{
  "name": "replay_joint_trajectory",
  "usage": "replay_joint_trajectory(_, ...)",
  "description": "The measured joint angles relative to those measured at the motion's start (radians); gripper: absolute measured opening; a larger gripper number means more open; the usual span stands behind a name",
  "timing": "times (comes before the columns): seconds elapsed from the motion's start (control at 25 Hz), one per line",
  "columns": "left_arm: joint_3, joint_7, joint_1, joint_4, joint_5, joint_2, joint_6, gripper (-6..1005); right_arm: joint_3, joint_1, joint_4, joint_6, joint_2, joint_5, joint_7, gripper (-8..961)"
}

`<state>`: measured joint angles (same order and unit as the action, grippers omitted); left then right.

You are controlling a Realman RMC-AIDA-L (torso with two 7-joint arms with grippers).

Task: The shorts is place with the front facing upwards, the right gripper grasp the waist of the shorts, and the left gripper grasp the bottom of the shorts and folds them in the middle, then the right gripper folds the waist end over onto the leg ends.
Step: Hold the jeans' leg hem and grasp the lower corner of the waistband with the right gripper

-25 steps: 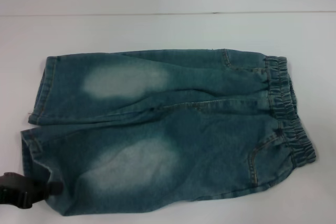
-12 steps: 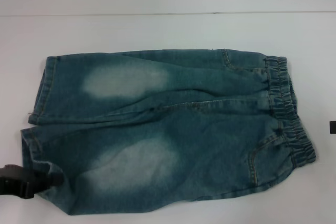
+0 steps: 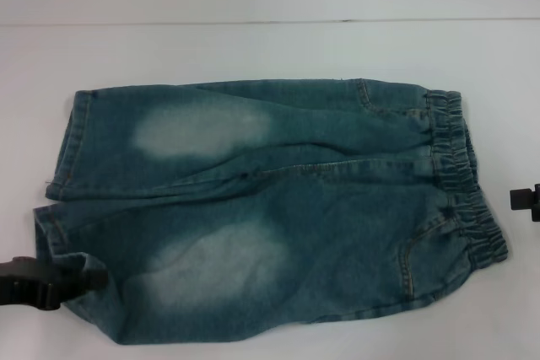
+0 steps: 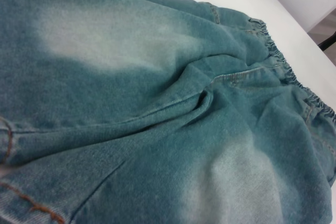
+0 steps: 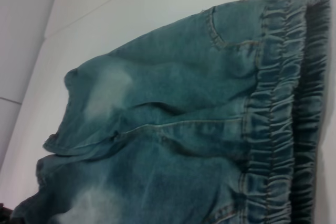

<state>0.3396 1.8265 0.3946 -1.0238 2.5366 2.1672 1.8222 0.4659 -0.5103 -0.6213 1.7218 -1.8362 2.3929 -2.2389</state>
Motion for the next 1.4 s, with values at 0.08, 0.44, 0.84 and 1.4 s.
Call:
replay_joint_trajectory(0.08, 0.001, 0.000, 0.000, 0.001, -0.003, 0.000, 0.000, 6, 0.000, 0.000, 0.002, -0.008, 0.000, 0.001, 0.000, 914)
replay_joint_trajectory(0.44, 0.004, -0.005, -0.003, 0.014, -0.004, 0.000, -0.017, 6, 0.005, 0.008, 0.047, -0.037, -0.002, 0.009, 0.009, 913)
replay_joint_trajectory(0.84, 0.021, -0.005, -0.002, 0.015, -0.004, 0.001, -0.016, 7, 0.008, 0.009, 0.051, -0.058, -0.026, 0.009, 0.020, 912)
replay_joint_trajectory(1.4, 0.033, -0.008, -0.002, 0.018, -0.004, 0.003, -0.020, 8, 0.014, 0.007, 0.068, -0.096, -0.049, 0.009, 0.024, 906)
